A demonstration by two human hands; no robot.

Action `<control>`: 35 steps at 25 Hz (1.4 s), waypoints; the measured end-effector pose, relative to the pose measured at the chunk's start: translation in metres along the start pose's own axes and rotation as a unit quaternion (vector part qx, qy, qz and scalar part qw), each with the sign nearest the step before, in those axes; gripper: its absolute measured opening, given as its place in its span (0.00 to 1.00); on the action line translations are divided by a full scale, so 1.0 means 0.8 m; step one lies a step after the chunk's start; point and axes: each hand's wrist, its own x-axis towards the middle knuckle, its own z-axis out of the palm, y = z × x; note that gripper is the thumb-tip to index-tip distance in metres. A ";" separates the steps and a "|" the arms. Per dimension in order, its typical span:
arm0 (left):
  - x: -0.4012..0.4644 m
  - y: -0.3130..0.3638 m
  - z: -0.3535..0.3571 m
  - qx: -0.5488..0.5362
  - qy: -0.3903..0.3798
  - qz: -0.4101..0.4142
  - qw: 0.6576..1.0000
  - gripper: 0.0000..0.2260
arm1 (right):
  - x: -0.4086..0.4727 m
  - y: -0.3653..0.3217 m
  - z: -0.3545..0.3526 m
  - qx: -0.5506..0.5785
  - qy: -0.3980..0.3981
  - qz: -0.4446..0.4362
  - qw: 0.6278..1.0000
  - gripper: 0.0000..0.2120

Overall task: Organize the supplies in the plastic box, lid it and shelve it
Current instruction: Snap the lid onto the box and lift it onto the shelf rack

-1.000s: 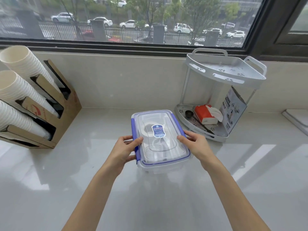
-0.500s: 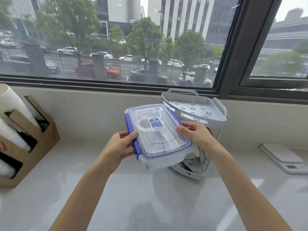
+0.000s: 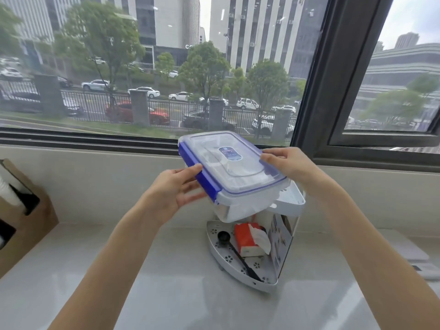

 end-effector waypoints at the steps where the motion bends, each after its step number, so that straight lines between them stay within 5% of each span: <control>1: 0.008 0.002 0.009 -0.010 -0.010 -0.002 1.000 0.04 | 0.010 0.001 -0.006 -0.007 0.010 -0.004 1.000 0.16; 17: 0.133 -0.055 0.073 -0.058 -0.035 -0.056 0.996 0.18 | 0.115 0.084 -0.047 -0.023 0.094 0.040 0.995 0.12; 35: 0.134 -0.058 0.058 0.037 -0.040 -0.108 0.993 0.08 | 0.121 0.102 -0.029 -0.171 0.041 0.068 0.982 0.13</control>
